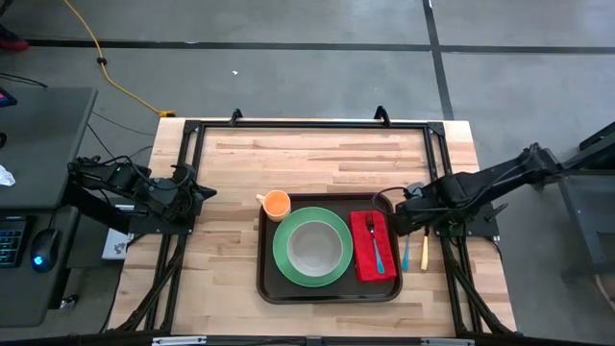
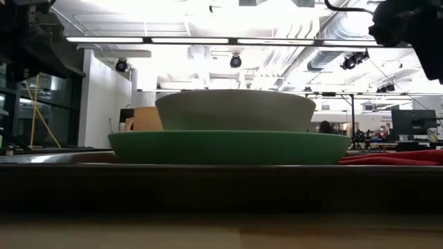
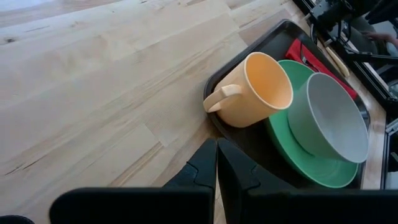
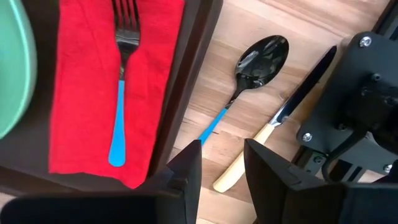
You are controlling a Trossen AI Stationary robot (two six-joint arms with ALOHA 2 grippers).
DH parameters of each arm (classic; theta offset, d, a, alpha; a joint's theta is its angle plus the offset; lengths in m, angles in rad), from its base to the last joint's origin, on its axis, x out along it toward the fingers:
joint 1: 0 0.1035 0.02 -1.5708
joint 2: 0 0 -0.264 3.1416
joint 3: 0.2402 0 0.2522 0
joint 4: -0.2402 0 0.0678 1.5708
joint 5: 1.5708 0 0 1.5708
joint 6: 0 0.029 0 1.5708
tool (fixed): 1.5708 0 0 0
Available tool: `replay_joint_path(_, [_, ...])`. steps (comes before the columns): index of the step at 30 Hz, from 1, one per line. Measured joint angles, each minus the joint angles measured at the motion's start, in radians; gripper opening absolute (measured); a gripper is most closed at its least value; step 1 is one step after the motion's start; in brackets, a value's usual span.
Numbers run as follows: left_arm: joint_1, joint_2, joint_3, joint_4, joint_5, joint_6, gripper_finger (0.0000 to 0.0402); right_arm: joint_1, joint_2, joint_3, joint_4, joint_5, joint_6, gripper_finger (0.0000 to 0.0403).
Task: Set up tray
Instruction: Put the blue spoon to the left side of the blue fork on top of the table napkin on the brown serving tray
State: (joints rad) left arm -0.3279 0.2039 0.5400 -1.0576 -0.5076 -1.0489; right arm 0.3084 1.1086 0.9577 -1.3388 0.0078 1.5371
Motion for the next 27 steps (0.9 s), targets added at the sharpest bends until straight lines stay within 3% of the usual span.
replay_joint_path(6, [0.0, 0.0, 0.0, 0.0, 0.0, 0.0, 0.0044, 0.0, 0.041, 0.0, 0.001, -0.007, -0.022, 0.0099])
replay_joint_path(14, [0.0, 0.0, 0.0, 0.0, 0.0, 0.0, 0.0044, 0.0, 0.044, -0.072, 0.038, -0.045, 0.092, 0.0098])
replay_joint_path(18, [0.0, 0.0, 0.0, -0.004, 0.0, 0.0, 0.0044, 0.0, 0.042, -0.173, 0.104, -0.124, 0.127, 0.0098])
replay_joint_path(27, [0.0, 0.0, 0.0, -0.025, 0.001, 0.0, 0.0044, 0.0, 0.042, -0.32, 0.392, -0.137, 0.192, 0.0098])
